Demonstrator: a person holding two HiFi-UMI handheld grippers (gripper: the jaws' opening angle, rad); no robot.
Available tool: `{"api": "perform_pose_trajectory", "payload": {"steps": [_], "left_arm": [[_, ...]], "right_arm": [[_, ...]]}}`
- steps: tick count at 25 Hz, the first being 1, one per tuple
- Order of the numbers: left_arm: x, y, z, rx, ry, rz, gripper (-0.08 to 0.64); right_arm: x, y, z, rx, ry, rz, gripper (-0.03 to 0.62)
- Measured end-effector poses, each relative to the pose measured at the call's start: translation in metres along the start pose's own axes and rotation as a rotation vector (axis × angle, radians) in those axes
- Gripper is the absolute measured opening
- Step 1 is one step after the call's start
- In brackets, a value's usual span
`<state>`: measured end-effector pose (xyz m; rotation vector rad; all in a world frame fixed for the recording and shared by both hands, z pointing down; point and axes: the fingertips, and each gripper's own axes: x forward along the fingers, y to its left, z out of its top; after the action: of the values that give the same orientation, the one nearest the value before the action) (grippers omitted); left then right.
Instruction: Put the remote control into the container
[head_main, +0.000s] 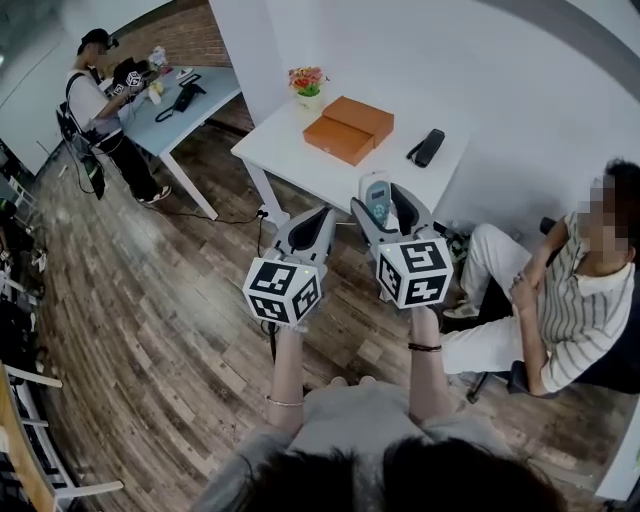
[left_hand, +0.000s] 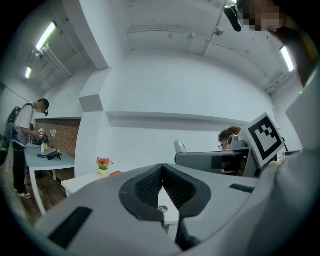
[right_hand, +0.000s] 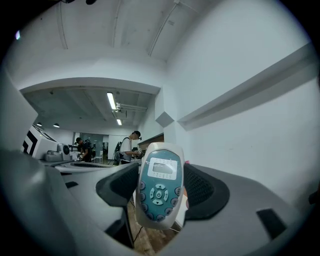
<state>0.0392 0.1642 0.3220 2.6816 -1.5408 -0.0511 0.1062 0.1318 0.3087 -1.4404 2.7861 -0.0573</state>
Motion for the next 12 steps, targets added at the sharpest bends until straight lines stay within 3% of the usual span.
{"api": "perform_pose_trajectory", "payload": {"steps": [12], "left_arm": [[0.006, 0.012, -0.032, -0.050, 0.052, 0.092, 0.003]], "right_arm": [[0.016, -0.015, -0.039, 0.065, 0.087, 0.075, 0.279]]}}
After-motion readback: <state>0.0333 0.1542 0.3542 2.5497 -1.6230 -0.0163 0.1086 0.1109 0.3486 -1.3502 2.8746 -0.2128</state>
